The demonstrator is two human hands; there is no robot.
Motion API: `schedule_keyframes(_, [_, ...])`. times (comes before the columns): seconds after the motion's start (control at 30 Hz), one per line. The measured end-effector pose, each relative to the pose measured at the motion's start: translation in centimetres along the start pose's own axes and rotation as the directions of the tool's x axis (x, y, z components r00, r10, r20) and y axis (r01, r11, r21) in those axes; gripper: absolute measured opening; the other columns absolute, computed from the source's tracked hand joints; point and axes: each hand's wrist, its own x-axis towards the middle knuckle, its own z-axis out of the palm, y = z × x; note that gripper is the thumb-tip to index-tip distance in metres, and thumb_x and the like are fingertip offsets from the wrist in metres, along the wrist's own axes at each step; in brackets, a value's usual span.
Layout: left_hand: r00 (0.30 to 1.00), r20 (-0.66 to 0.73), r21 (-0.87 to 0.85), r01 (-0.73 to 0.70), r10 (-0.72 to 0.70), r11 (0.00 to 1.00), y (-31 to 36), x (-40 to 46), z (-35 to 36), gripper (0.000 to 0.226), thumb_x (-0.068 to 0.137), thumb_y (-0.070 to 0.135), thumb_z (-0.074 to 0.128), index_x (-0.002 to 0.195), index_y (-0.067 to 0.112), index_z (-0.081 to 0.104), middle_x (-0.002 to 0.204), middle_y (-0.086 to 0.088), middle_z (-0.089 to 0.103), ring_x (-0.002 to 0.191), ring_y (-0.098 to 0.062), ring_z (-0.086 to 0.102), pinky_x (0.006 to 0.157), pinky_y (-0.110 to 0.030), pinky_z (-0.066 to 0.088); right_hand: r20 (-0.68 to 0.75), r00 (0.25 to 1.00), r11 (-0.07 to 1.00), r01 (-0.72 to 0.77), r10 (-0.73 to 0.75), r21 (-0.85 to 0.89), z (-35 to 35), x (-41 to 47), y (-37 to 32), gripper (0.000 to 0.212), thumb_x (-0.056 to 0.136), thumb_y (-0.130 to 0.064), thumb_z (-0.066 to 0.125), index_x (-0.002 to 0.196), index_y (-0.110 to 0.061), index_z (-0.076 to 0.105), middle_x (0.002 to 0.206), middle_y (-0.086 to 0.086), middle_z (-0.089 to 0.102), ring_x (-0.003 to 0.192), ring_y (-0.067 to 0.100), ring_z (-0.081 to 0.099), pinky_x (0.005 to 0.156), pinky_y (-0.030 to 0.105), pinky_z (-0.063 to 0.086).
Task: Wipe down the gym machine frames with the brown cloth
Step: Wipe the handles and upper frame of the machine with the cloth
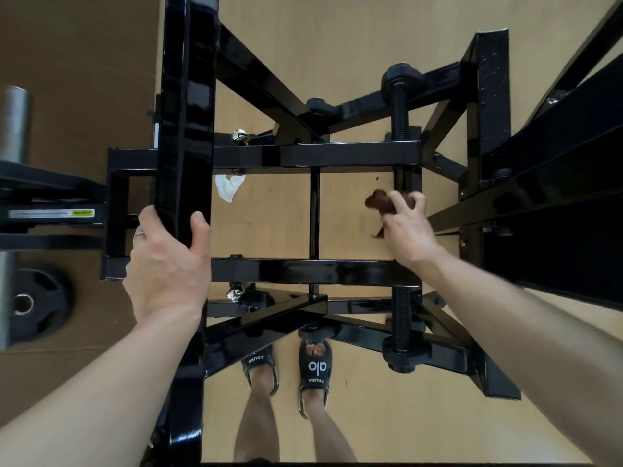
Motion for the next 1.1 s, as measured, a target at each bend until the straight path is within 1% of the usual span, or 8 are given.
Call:
schedule_keyframes(0.1, [1.0,0.003,-0.004,0.001,-0.001,1.0,0.2,-0.1,-0.2,0.062,0.102,0.055,0.043,0.139,0.006,0.041,0.115,-0.027,0.061,0.096,-0.049,0.061,0.069,-0.044,0.037,0.069,0.998,0.999,0.01,-0.012,0.031,1.9,-4.1,0.2,0.024,0.101,-0.014,0.054,0.108,-0.019,0.076,0.152,-0.004,0.029,0.139,0.037,0.015,0.114,0.044,0.039])
schedule_keyframes(0.23, [1.0,0.004,-0.011,-0.002,0.002,1.0,0.3,0.0,-0.2,0.061,0.102,0.055,0.044,0.139,0.006,0.041,0.114,-0.027,0.061,0.095,-0.048,0.061,0.068,-0.044,0.037,0.15,0.983,0.993,0.109,-0.102,-0.039,0.0,-2.3,1.0,0.024,0.101,-0.016,0.054,0.115,-0.023,0.073,0.147,0.001,0.03,0.137,0.037,0.015,0.111,0.048,0.045])
schedule_keyframes(0.43, [1.0,0.009,-0.004,0.003,-0.003,1.0,0.1,0.1,0.0,0.063,0.102,0.056,0.043,0.141,0.007,0.04,0.119,-0.025,0.061,0.099,-0.047,0.061,0.07,-0.045,0.039,-0.03,0.998,0.978,0.053,-0.06,-0.2,-2.8,4.6,-0.2,0.032,0.091,-0.006,0.066,0.12,-0.019,0.067,0.152,0.008,0.02,0.141,0.044,0.012,0.112,0.051,0.041])
schedule_keyframes(0.57, [1.0,0.004,-0.012,0.021,-0.021,1.0,0.3,-0.1,-0.2,0.063,0.101,0.057,0.043,0.141,0.008,0.041,0.119,-0.024,0.061,0.098,-0.047,0.061,0.071,-0.045,0.041,-0.026,1.0,0.988,-0.009,0.005,-0.155,-0.8,2.2,-1.1,0.028,0.089,-0.006,0.065,0.116,-0.015,0.069,0.156,0.007,0.019,0.144,0.044,0.009,0.116,0.053,0.034])
schedule_keyframes(0.7, [1.0,0.02,-0.028,0.022,-0.022,0.999,0.6,-0.1,-0.4,0.062,0.101,0.056,0.043,0.14,0.008,0.041,0.118,-0.023,0.061,0.097,-0.046,0.062,0.069,-0.043,0.039,0.108,0.994,0.999,0.017,-0.012,-0.046,1.4,-3.7,-0.5,0.024,0.095,-0.011,0.063,0.114,-0.019,0.074,0.151,0.004,0.032,0.143,0.038,0.012,0.115,0.05,0.039])
schedule_keyframes(0.77, [1.0,0.015,-0.028,0.014,-0.013,1.0,0.6,-0.1,-0.4,0.062,0.101,0.056,0.043,0.14,0.007,0.041,0.119,-0.023,0.061,0.097,-0.046,0.062,0.068,-0.042,0.038,0.107,0.993,0.999,0.05,-0.049,-0.014,0.6,-3.9,-0.4,0.027,0.096,-0.01,0.063,0.119,-0.019,0.074,0.149,0.006,0.036,0.14,0.037,0.016,0.112,0.051,0.04])
schedule_keyframes(0.97, [1.0,0.001,-0.013,0.013,-0.013,1.0,0.6,-0.2,-0.3,0.062,0.101,0.055,0.044,0.141,0.007,0.041,0.116,-0.022,0.061,0.092,-0.042,0.06,0.067,-0.04,0.035,-0.164,0.949,0.961,0.254,-0.27,-0.11,-0.7,1.2,-4.0,0.037,0.087,0.005,0.066,0.122,-0.008,0.072,0.155,0.015,0.038,0.146,0.043,0.019,0.117,0.06,0.033])
schedule_keyframes(1.1, [1.0,-0.011,-0.039,0.008,-0.008,0.999,0.4,-0.2,-0.1,0.061,0.102,0.056,0.044,0.14,0.009,0.042,0.109,-0.018,0.061,0.081,-0.026,0.044,0.067,-0.04,0.035,-0.081,0.897,0.901,0.432,-0.434,-0.044,1.9,6.1,-8.5,0.04,0.093,0.002,0.061,0.128,-0.015,0.069,0.157,0.009,0.034,0.148,0.042,0.015,0.114,0.056,0.04])
